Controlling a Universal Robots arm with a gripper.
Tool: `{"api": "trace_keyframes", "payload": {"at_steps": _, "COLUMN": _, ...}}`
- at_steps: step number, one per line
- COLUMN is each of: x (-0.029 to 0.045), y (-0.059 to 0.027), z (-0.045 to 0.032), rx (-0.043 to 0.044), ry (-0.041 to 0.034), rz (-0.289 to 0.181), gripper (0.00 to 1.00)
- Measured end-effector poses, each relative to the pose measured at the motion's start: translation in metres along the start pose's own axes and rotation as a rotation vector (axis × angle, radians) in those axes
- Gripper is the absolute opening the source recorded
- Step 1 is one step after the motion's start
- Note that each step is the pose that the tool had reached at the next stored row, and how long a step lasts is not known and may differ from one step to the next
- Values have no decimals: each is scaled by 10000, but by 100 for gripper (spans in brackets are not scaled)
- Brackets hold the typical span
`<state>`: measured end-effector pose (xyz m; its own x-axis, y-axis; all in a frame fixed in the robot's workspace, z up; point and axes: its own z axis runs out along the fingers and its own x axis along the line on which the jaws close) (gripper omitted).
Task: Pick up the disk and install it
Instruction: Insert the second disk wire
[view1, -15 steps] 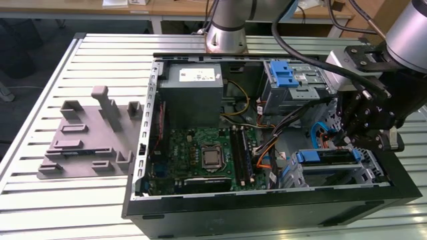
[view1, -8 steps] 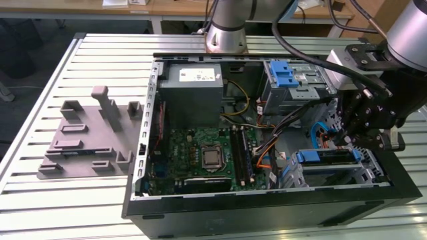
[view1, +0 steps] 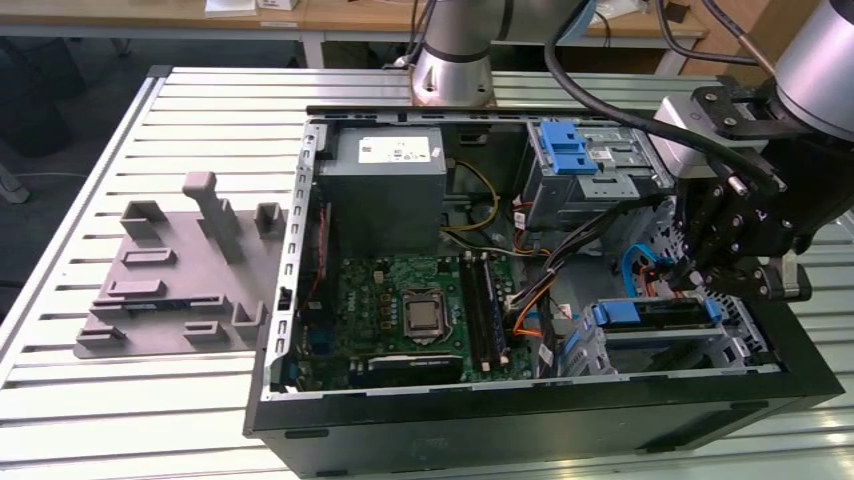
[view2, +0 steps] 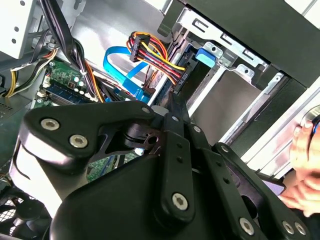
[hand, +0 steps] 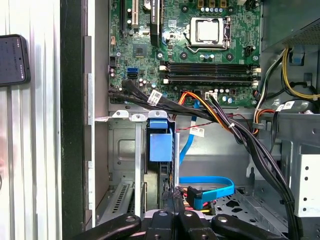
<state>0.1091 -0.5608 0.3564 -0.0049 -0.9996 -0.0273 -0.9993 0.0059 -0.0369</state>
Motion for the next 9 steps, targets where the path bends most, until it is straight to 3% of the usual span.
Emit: {"api": "trace_keyframes", "payload": {"at_steps": 9, "x": -7, "y": 28, "z": -1, "rx": 0, "ry": 0, "rz": 0, "gripper": 11}}
